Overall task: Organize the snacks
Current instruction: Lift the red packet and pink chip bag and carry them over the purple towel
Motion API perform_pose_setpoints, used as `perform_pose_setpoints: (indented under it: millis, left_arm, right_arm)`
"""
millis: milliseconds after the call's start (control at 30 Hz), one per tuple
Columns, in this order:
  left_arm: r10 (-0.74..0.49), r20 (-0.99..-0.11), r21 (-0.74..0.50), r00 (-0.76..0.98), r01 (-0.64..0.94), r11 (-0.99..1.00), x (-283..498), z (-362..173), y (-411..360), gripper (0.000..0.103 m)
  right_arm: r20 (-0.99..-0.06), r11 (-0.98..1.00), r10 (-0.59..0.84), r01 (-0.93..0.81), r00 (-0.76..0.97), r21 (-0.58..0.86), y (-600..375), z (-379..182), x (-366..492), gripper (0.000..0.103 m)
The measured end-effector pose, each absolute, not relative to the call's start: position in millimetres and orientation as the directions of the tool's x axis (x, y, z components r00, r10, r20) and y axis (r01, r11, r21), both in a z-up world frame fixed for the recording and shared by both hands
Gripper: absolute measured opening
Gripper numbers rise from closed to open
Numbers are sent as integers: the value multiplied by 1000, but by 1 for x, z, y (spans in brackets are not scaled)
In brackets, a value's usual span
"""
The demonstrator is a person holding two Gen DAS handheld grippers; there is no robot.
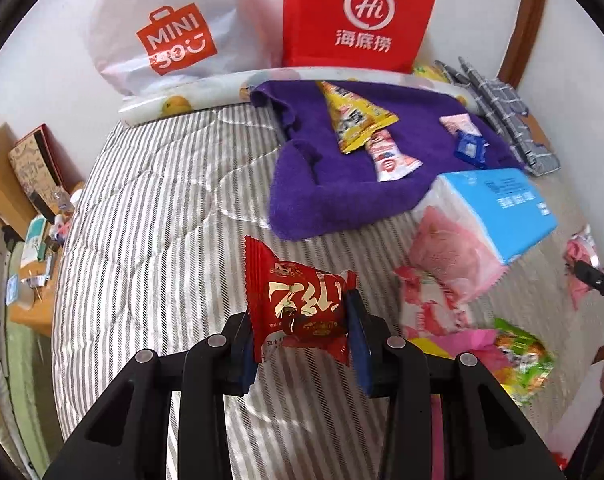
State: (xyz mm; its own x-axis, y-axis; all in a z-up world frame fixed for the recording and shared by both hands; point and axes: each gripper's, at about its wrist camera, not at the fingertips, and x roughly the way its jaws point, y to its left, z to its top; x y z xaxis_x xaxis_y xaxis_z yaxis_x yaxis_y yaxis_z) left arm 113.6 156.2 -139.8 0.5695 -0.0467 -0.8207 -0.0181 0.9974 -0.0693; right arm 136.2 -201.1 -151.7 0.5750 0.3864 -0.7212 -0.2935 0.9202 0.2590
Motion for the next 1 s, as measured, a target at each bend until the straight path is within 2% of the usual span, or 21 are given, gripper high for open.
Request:
perform_pose_setpoints:
  millis: [433,1000]
  left_arm:
    - [-92,-783,-85,615,40,996,96,-104,117,38]
    - [-264,-767,-222,584,144,964,101,-93,52,38]
  right_arm:
    - [-685,921,385,-311,619,236,-202,-124,126,50]
    - [-621,913,401,-352,673,207,-200,-85,119,51]
